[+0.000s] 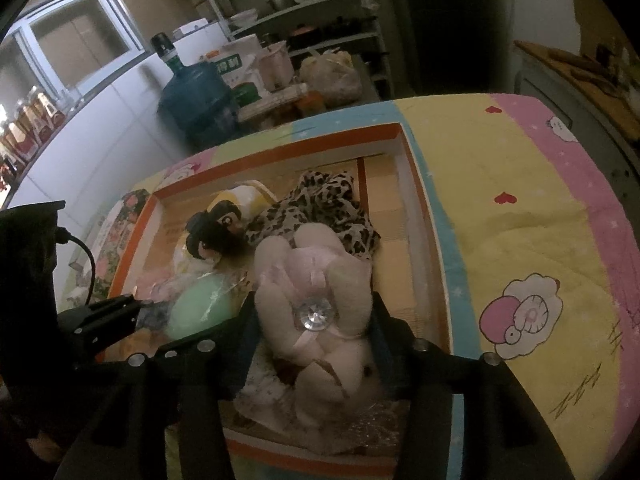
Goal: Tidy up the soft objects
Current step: 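Carry the green bag and pink plush bear over the orange-rimmed box lid, then open both grippers to drop the green bag and plush bear into the lid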
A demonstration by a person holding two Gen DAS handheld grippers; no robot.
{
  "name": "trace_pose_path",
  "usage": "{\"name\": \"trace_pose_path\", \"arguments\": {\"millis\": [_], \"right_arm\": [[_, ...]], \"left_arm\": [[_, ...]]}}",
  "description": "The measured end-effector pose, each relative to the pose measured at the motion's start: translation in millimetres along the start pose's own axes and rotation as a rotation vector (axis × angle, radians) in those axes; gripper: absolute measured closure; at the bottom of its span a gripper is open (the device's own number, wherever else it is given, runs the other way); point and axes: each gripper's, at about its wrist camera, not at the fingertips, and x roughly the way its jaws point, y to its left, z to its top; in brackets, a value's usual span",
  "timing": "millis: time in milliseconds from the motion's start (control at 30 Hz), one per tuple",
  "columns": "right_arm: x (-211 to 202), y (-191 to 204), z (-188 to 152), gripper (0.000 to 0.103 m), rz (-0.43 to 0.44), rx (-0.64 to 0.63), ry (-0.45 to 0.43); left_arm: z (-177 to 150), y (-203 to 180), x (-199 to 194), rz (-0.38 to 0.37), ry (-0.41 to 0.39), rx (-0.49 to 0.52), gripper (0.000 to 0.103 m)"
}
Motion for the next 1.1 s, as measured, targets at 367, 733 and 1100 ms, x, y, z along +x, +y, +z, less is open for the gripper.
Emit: {"name": "trace_pose_path", "arguments": {"millis": [367, 733, 1100], "right_arm": [[-13.2, 1.3, -0.7, 0.045, -0.008, 0.041, -0.023], [-29.3, 2.3, 0.1, 0.035, -0.017, 0.055, -0.059], [-57.3, 9.1, 1.0, 0.035, -0.008, 0.058, -0.120]], "left_arm": [[-1.5, -8.5, -19.3, 0.012, -0.035, 0.033, 0.031], [-5.3, -11.7, -42.8, 0.019, -0.084, 0.048, 0.026], [-3.3, -20.7, -73.2, 0.007, -0.151, 0.066, 0.026]]}}
